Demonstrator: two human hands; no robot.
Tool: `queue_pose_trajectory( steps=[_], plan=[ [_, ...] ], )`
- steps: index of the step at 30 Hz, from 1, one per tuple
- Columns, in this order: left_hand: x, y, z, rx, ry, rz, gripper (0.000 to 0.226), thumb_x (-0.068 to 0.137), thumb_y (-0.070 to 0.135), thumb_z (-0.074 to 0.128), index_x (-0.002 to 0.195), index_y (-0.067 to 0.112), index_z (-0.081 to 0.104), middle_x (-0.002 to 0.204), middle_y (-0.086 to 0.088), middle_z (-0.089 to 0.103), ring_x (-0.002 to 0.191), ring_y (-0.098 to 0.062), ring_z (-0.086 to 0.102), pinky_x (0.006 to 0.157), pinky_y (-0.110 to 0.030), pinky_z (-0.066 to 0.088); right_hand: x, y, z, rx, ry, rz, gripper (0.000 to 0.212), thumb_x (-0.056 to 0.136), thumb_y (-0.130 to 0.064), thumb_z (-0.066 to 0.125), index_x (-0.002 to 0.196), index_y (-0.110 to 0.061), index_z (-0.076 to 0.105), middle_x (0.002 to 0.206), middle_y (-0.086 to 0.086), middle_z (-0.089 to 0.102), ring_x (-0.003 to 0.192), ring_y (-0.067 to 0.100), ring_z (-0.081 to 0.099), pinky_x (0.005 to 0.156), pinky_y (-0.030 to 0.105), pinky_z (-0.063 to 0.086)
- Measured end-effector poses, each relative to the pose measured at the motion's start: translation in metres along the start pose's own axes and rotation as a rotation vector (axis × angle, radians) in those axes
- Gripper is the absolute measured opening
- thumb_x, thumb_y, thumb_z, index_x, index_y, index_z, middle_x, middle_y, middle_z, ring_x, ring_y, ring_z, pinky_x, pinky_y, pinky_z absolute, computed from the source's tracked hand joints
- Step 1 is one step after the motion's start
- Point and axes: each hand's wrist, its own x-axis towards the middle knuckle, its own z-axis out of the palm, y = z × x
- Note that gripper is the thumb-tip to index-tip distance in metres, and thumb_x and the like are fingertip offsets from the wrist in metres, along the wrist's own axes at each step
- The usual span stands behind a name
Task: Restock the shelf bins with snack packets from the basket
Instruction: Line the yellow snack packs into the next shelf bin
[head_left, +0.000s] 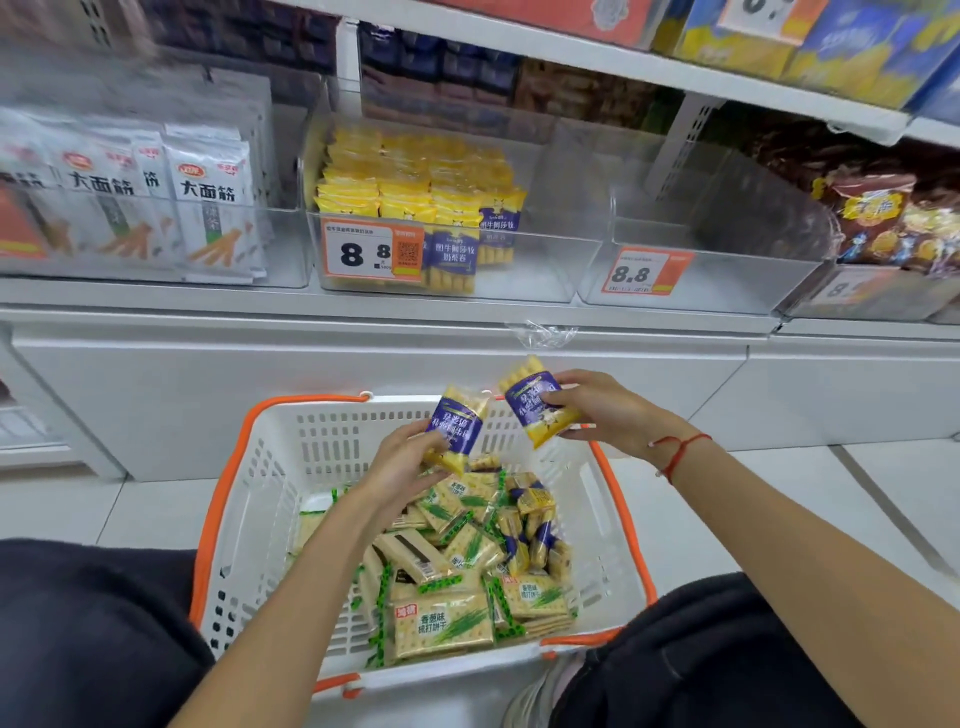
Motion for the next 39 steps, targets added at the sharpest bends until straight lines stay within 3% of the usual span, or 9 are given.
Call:
queue_pose_trajectory(
  steps=[4, 9, 14, 19, 26, 31, 35, 37, 39],
  plan=[
    [-0.004, 0.000, -0.006, 0.016, 0.055, -0.028, 0.042, 0.078, -0.001, 0.071, 0.118, 0.005, 0.056, 0.087, -0.008, 0.069, 0.065, -0.011, 0.061, 0.057, -0.021, 0.048, -0.005, -0.019, 0.009, 0.014, 0.006, -0.051, 0.022, 0.093, -0.013, 0.057, 0.114, -0.016, 0.060, 0.096, 0.005, 0.063, 0.073, 0.012, 0.058, 0.065, 0.021, 0.047],
    [-0.010, 0.006, -0.015, 0.023, 0.043, 0.025, 0.014, 0.075, 0.025, 0.074, 0.086, 0.018, 0.072, 0.087, -0.001, 0.070, 0.081, -0.016, 0.056, 0.070, -0.027, 0.039, -0.013, -0.028, 0.026, 0.024, -0.237, -0.040, 0.021, 0.092, -0.017, 0.060, 0.112, -0.014, 0.067, 0.095, 0.003, 0.062, 0.080, 0.014, 0.051, 0.070, 0.021, 0.044],
    [-0.010, 0.010, -0.013, -0.404, -0.024, 0.061, 0.013, 0.087, 0.032, 0.062, 0.089, 0.021, 0.069, 0.080, -0.001, 0.070, 0.069, -0.015, 0.065, 0.074, -0.037, 0.050, -0.010, -0.017, 0.039, 0.169, -0.322, 0.028, 0.029, 0.092, -0.005, 0.055, 0.120, -0.012, 0.061, 0.099, 0.005, 0.065, 0.080, 0.013, 0.058, 0.070, 0.022, 0.051],
    [-0.008, 0.012, -0.001, -0.411, -0.039, 0.022, 0.031, 0.099, 0.035, 0.044, 0.111, 0.015, 0.064, 0.095, -0.006, 0.073, 0.078, -0.020, 0.069, 0.066, -0.037, 0.056, -0.009, -0.010, 0.046, 0.259, -0.330, 0.050, 0.027, 0.089, 0.000, 0.059, 0.113, -0.014, 0.062, 0.097, 0.005, 0.065, 0.079, 0.012, 0.058, 0.066, 0.021, 0.054],
    [-0.011, 0.004, -0.010, -0.338, -0.099, -0.155, 0.042, 0.101, 0.035, 0.029, 0.111, 0.005, 0.057, 0.085, -0.012, 0.070, 0.068, -0.022, 0.067, 0.060, -0.031, 0.057, -0.011, -0.024, 0.026, -0.150, -0.405, -0.116, 0.027, 0.090, -0.012, 0.061, 0.117, -0.014, 0.062, 0.113, 0.008, 0.066, 0.104, 0.017, 0.060, 0.087, 0.030, 0.044],
    [-0.008, -0.002, -0.002, -0.139, -0.218, -0.276, 0.062, 0.100, 0.051, 0.023, 0.122, 0.004, 0.057, 0.117, -0.018, 0.063, 0.095, -0.028, 0.061, 0.080, -0.038, 0.050, -0.005, -0.013, 0.041, -0.503, -0.398, -0.106, 0.033, 0.079, -0.016, 0.075, 0.107, -0.018, 0.057, 0.102, 0.003, 0.065, 0.097, 0.016, 0.062, 0.066, 0.020, 0.052],
    [-0.002, -0.014, 0.004, -0.062, -0.238, -0.280, 0.063, 0.099, 0.055, 0.022, 0.118, 0.008, 0.059, 0.107, -0.013, 0.067, 0.091, -0.024, 0.063, 0.079, -0.036, 0.052, 0.017, 0.019, 0.058, -0.574, -0.225, -0.334, 0.029, 0.072, -0.018, 0.082, 0.098, -0.017, 0.067, 0.099, 0.002, 0.066, 0.088, 0.010, 0.058, 0.081, 0.022, 0.047],
    [0.001, -0.023, 0.003, -0.059, -0.236, -0.284, 0.061, 0.099, 0.053, 0.023, 0.122, 0.009, 0.058, 0.116, -0.017, 0.066, 0.101, -0.028, 0.061, 0.094, -0.042, 0.047, 0.023, 0.032, 0.062, -0.626, -0.191, -0.358, 0.029, 0.073, -0.025, 0.082, 0.099, -0.019, 0.070, 0.100, 0.001, 0.066, 0.085, 0.009, 0.055, 0.076, 0.021, 0.044],
    [0.003, -0.033, 0.001, -0.104, -0.214, -0.293, 0.054, 0.099, 0.044, 0.028, 0.125, 0.006, 0.056, 0.117, -0.021, 0.064, 0.100, -0.030, 0.060, 0.093, -0.043, 0.047, 0.030, 0.043, 0.065, -0.625, -0.197, -0.360, 0.025, 0.078, -0.027, 0.077, 0.101, -0.018, 0.071, 0.104, 0.000, 0.067, 0.089, 0.011, 0.056, 0.074, 0.020, 0.046]
  ],
)
